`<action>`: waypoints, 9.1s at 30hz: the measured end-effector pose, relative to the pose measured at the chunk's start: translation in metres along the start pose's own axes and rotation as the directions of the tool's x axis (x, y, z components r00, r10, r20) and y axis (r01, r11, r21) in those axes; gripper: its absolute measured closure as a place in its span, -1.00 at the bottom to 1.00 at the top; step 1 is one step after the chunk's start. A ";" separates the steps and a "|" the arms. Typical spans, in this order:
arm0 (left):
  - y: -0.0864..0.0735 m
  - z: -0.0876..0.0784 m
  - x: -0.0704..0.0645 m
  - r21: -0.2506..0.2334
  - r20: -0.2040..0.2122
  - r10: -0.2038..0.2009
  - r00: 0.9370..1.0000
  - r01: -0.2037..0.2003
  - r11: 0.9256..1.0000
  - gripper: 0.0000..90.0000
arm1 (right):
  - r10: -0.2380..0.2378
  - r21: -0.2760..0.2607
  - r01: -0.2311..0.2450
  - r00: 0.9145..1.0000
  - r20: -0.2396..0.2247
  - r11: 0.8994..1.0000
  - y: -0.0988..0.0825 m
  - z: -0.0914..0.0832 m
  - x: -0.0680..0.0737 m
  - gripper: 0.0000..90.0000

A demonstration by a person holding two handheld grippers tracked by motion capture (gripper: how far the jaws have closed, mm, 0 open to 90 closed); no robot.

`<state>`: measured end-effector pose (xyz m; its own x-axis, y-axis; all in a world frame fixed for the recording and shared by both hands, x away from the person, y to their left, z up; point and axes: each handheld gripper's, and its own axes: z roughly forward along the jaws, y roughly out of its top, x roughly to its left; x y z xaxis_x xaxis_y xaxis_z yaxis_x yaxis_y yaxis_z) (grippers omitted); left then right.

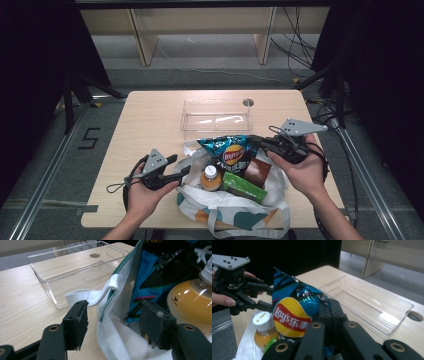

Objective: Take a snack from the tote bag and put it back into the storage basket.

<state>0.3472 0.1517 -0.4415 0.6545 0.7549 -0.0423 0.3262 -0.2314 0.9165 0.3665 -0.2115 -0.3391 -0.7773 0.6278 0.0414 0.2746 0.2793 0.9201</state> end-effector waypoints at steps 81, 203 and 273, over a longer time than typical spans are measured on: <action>0.003 -0.002 -0.003 -0.040 -0.020 0.010 1.000 -0.011 0.999 -0.15 | 0.021 -0.283 -0.008 0.999 0.042 0.959 0.062 -0.025 0.000 1.00; 0.000 -0.013 0.001 -0.069 -0.049 0.014 0.999 -0.017 0.997 -0.15 | 0.140 -0.327 -0.065 0.968 0.210 0.943 0.107 0.042 -0.062 1.00; -0.001 -0.012 0.000 -0.072 -0.046 0.010 0.999 -0.014 0.997 -0.15 | 0.192 -0.275 -0.116 0.943 0.271 0.955 0.091 0.090 -0.100 1.00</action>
<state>0.3389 0.1595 -0.4374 0.6260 0.7797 -0.0145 0.2673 -0.1971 0.9432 0.5202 -0.1836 -0.2948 -0.5269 0.8427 0.1106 0.1967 -0.0056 0.9804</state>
